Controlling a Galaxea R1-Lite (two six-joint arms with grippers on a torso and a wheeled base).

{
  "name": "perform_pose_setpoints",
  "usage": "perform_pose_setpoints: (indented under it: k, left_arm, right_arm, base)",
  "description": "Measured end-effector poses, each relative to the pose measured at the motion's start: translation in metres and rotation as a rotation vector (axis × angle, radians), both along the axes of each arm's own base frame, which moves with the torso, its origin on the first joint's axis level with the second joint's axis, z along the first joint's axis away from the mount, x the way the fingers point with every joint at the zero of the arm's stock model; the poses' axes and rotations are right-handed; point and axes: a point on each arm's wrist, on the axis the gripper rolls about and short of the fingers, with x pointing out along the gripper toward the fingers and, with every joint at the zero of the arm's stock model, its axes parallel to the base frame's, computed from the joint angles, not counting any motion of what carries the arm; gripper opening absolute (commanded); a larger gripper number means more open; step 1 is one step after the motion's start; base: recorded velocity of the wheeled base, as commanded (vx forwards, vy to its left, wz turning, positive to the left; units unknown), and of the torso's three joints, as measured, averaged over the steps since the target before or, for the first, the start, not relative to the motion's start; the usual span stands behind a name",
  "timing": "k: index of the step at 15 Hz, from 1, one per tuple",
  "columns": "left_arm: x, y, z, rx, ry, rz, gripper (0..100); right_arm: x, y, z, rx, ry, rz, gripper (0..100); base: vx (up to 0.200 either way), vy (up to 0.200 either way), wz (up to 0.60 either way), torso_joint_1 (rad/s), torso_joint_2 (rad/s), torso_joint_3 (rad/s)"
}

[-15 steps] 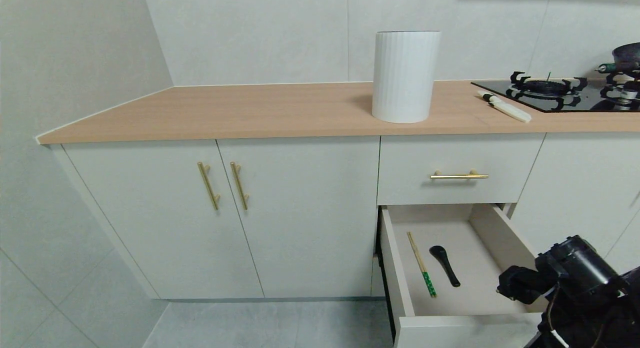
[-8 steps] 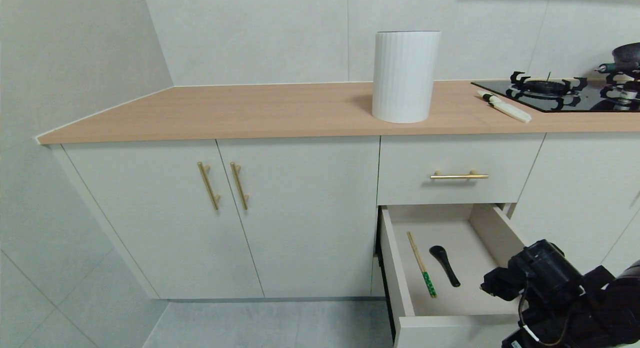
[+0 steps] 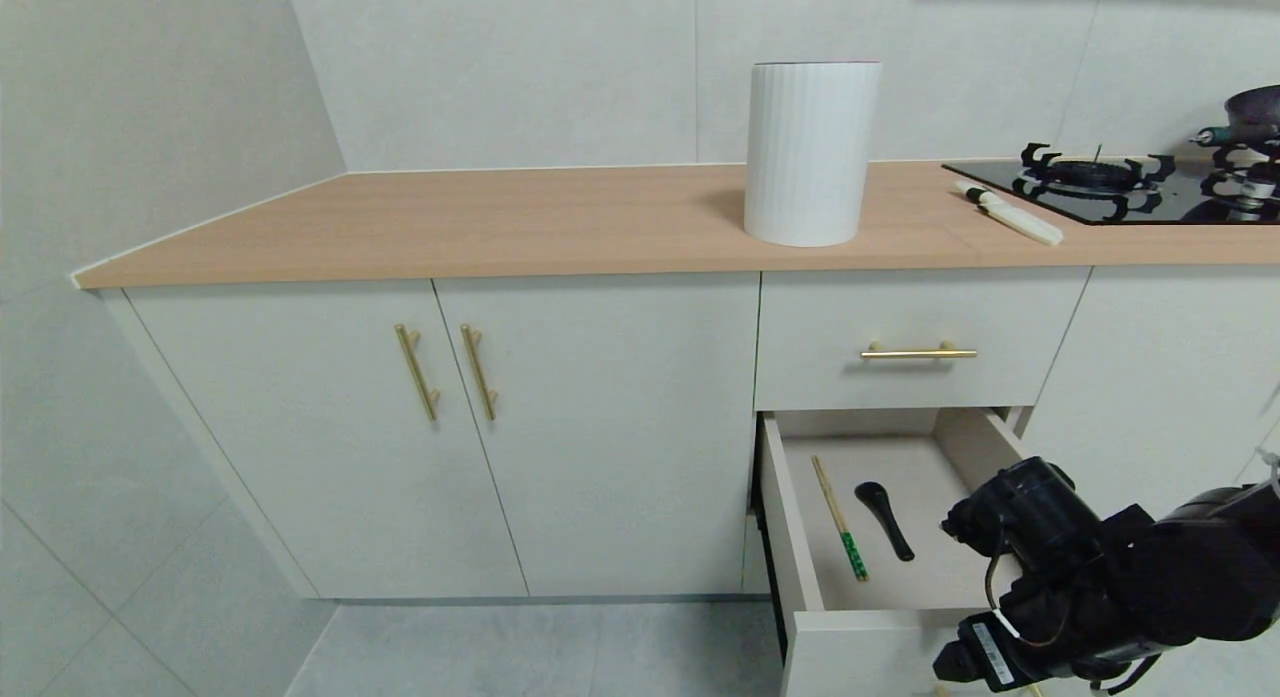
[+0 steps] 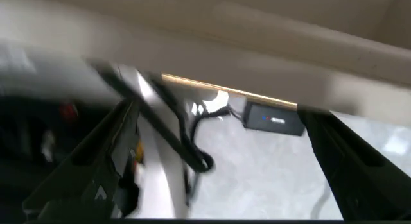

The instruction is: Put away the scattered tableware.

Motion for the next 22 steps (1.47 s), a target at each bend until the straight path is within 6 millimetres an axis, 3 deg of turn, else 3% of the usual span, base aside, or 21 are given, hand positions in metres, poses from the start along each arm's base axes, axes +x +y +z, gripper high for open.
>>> perform_pose_setpoints:
  k: [7,14,17,22]
  left_arm:
    - [0.000,0.000,0.000,0.000,0.000,0.001,100]
    - [0.000,0.000,0.000,0.000,0.000,0.000,100]
    - [0.000,0.000,0.000,0.000,0.000,0.001,100]
    - [0.000,0.000,0.000,0.000,0.000,0.000,100]
  right_arm:
    - [0.033,0.005,-0.008,0.046,-0.209,-0.126,100]
    - [0.065,-0.005,-0.022,0.115,-0.377,-0.209,100]
    - [0.088,-0.013,-0.029,0.171,-0.535,-0.249,100]
    - [0.112,-0.025,-0.056,0.180,-0.606,-0.301,100]
  base:
    - [0.000,0.000,0.00,0.000,0.00,0.000]
    - [0.000,0.000,0.00,0.000,0.00,0.000]
    - [0.000,0.000,0.00,0.000,0.00,0.000]
    - [0.000,0.000,0.00,0.000,0.00,0.000]
